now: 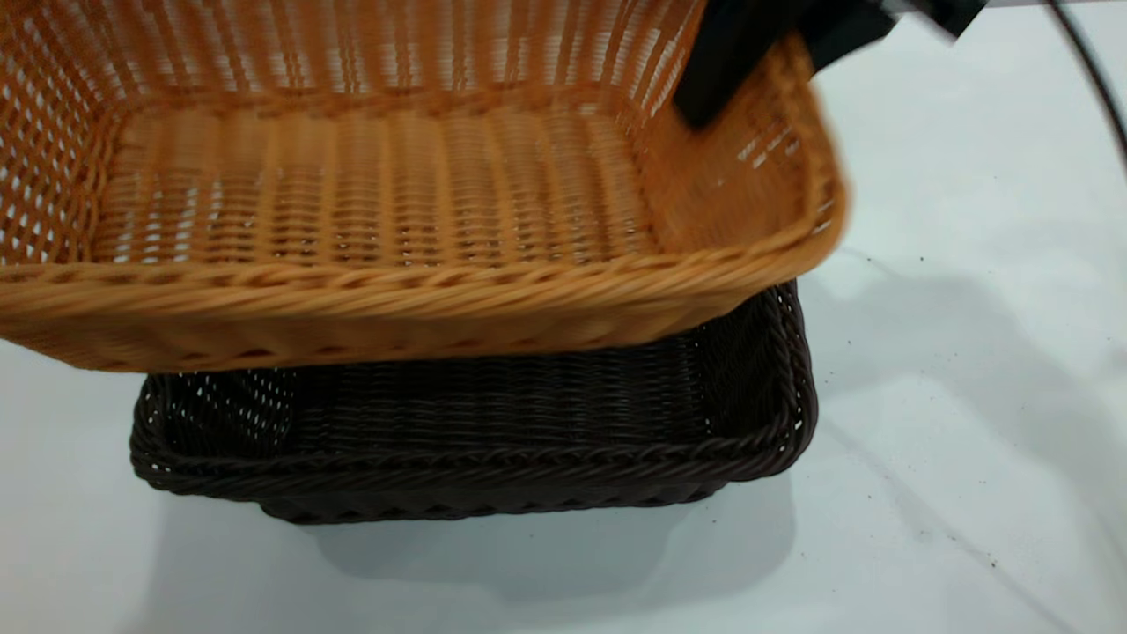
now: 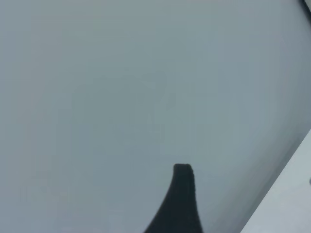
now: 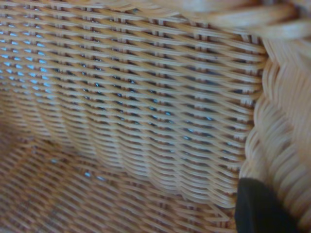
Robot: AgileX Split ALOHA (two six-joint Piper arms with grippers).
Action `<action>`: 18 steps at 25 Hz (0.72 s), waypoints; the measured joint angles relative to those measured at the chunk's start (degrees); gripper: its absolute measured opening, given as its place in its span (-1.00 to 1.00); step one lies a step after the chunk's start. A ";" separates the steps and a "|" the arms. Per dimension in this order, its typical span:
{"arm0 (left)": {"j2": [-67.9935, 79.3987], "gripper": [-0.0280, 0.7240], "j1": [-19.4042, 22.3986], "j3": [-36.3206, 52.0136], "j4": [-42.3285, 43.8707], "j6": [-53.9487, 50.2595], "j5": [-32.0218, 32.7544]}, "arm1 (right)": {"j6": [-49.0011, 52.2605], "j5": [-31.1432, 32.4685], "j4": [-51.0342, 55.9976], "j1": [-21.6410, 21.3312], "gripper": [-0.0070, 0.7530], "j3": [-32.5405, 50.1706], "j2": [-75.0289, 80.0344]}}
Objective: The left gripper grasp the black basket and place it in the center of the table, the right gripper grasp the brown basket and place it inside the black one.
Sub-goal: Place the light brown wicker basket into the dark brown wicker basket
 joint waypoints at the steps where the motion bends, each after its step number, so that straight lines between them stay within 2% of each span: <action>1: 0.00 0.66 0.00 0.00 -0.69 0.07 0.00 | 0.06 -0.52 0.33 -0.06 -0.72 0.00 0.84; 6: 0.02 0.66 0.00 0.00 -3.68 0.07 0.00 | -0.19 -1.80 0.52 -0.07 -0.72 0.00 4.75; 18: 0.02 0.66 0.00 0.00 -3.59 0.06 0.18 | 1.99 -1.57 -4.00 -0.07 -0.72 0.18 5.50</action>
